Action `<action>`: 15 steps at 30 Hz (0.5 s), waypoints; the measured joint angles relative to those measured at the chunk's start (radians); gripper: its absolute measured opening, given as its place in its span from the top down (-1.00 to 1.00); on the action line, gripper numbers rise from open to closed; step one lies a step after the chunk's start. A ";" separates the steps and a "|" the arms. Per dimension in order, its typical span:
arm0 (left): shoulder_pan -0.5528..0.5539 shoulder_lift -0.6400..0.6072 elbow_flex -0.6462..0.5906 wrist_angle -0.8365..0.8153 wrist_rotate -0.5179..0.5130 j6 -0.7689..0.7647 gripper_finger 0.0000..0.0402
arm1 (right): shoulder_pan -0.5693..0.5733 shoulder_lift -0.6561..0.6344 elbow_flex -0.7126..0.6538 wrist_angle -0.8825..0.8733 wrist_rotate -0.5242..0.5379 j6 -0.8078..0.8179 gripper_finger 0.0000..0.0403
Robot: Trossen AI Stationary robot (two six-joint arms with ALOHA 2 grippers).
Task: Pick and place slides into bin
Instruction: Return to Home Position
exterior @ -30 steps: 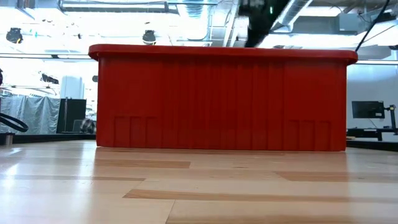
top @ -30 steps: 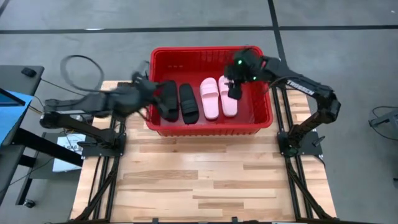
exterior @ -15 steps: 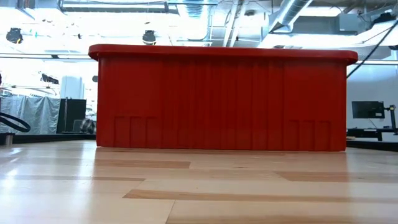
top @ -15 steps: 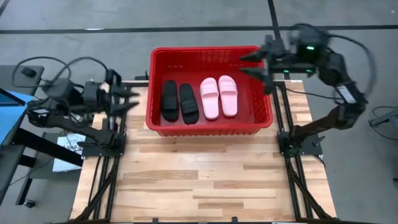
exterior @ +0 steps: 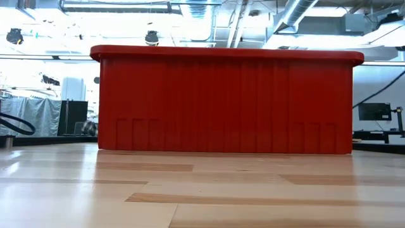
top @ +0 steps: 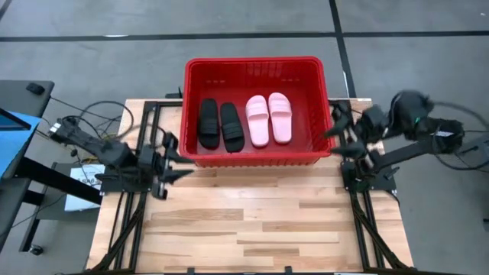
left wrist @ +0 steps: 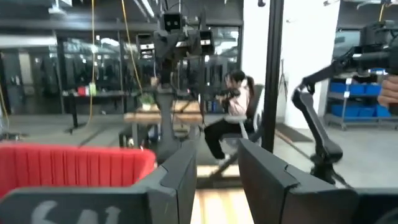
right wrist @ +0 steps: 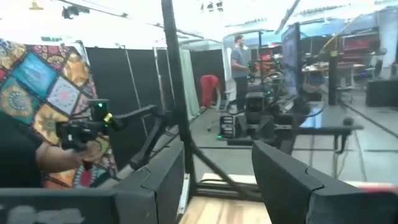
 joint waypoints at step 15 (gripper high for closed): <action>-0.220 0.189 -0.107 0.065 -0.284 -0.045 0.46 | 0.541 -0.156 -0.634 0.451 0.578 -0.017 0.11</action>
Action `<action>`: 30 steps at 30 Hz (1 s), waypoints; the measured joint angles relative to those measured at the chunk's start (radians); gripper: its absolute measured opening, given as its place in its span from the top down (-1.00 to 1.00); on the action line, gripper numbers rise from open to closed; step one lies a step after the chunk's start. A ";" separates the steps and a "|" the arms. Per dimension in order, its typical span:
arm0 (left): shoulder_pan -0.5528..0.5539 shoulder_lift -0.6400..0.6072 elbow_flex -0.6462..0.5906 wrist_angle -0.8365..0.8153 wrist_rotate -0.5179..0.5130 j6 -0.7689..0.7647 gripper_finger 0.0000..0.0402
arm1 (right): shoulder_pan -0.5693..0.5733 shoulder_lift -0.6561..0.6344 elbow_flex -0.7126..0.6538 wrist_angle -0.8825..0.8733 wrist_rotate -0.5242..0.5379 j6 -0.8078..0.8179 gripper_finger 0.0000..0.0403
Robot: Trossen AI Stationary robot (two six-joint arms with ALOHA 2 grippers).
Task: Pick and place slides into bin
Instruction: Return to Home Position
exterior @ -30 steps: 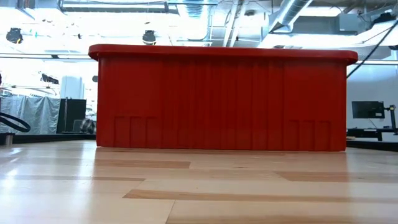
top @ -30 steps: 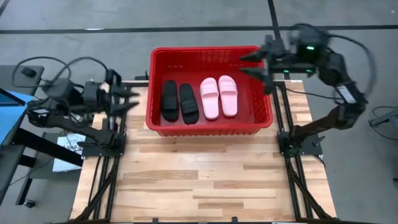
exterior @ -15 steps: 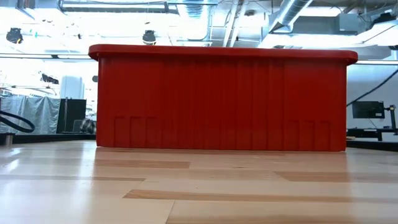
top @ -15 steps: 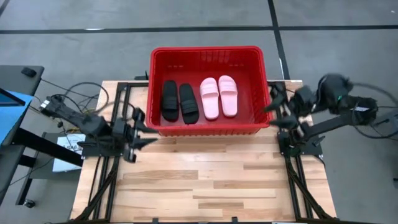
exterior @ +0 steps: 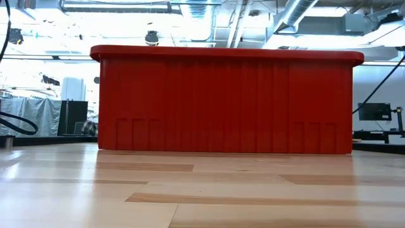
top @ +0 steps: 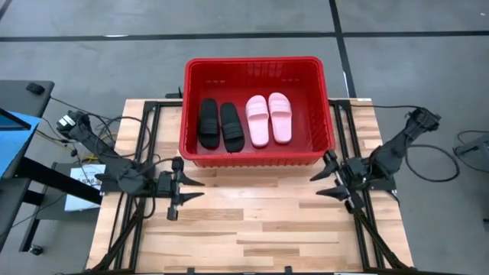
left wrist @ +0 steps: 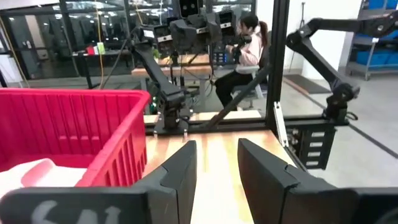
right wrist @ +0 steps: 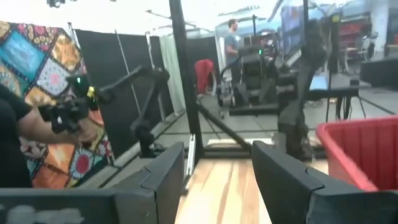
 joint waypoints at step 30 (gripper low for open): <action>0.360 -0.269 -0.266 0.037 0.513 -0.134 0.46 | -0.086 -0.669 -0.459 -0.032 -0.302 0.052 0.11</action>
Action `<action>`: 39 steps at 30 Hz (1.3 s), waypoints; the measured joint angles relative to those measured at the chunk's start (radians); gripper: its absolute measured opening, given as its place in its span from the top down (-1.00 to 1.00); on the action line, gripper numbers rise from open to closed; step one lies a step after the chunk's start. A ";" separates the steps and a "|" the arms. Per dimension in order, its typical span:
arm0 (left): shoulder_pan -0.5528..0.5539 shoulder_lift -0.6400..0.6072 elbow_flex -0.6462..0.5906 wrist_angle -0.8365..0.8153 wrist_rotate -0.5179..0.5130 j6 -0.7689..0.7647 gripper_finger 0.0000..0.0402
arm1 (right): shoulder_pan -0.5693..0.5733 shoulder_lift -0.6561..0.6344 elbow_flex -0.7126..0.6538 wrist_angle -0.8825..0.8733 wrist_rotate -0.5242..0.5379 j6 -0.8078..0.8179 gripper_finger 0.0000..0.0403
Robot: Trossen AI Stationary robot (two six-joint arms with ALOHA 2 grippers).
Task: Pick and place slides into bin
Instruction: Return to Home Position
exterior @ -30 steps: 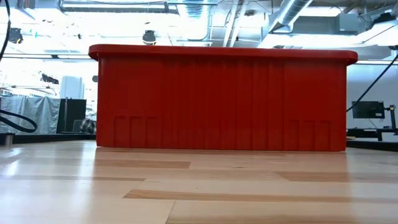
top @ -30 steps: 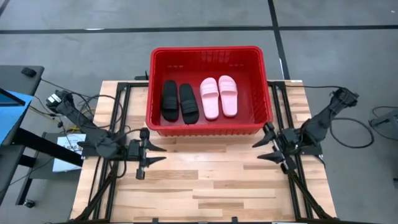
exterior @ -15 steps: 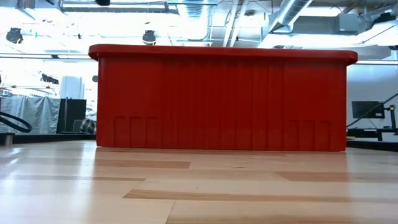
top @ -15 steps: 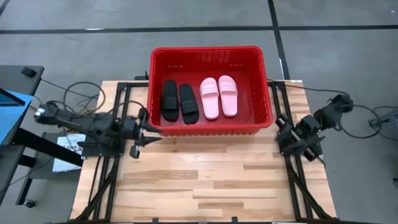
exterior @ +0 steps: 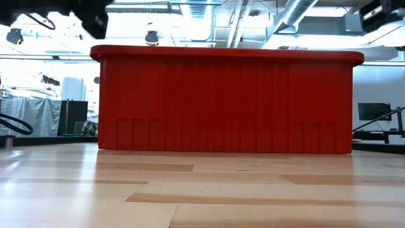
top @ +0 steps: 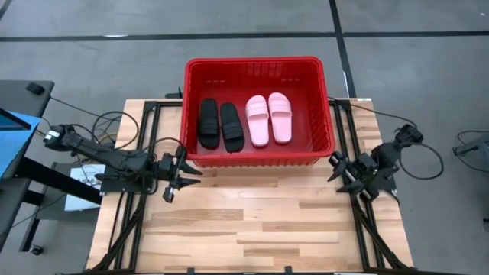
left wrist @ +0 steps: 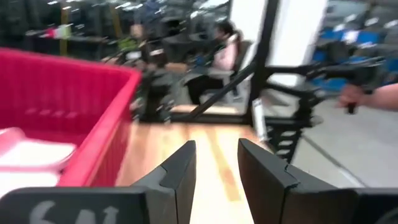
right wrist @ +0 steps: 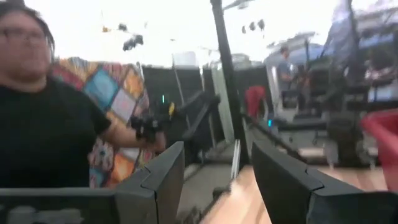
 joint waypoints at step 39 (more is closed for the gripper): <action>-0.275 -0.655 -0.302 -0.248 -0.433 0.032 0.46 | 0.006 -0.001 0.000 -0.275 -0.014 0.016 0.11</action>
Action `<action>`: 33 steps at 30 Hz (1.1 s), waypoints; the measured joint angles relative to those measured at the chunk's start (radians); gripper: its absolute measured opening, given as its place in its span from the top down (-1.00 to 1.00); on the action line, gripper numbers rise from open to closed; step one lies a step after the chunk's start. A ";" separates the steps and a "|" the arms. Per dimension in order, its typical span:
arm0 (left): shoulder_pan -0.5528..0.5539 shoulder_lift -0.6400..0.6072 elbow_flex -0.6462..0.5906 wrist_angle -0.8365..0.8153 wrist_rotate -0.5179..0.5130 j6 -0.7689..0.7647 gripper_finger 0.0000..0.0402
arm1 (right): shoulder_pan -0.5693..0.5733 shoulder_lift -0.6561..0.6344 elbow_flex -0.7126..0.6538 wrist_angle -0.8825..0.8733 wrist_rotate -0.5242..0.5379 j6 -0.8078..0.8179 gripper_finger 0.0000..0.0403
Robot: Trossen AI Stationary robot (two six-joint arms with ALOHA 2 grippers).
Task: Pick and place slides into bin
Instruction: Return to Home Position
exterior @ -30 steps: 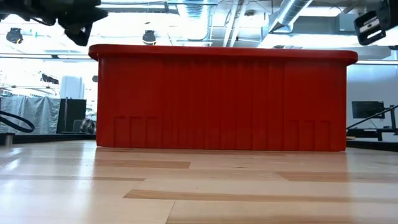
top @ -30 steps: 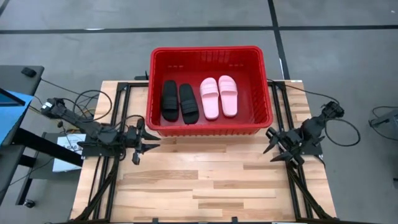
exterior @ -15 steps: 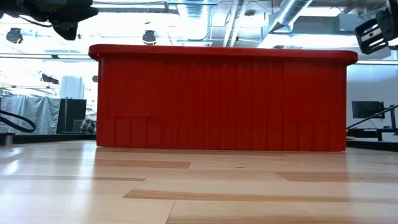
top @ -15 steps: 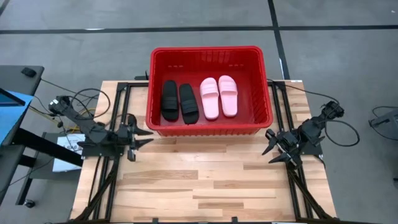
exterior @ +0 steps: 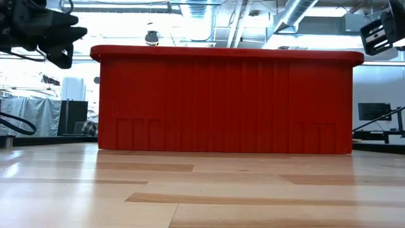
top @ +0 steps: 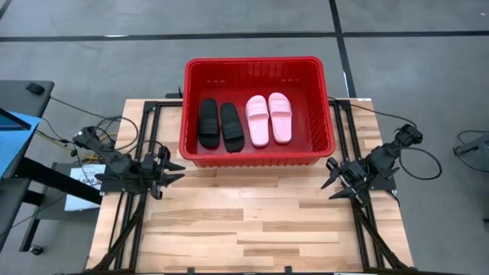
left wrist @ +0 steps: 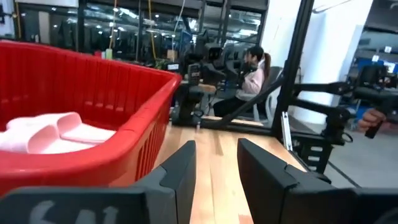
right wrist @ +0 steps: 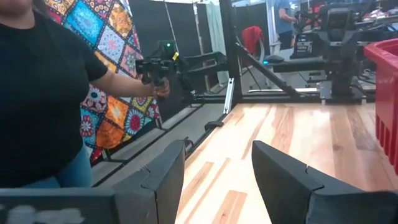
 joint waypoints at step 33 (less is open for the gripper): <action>-0.002 0.002 -0.001 0.022 -0.100 -0.005 0.46 | 0.123 0.002 -0.155 0.202 0.050 0.083 0.11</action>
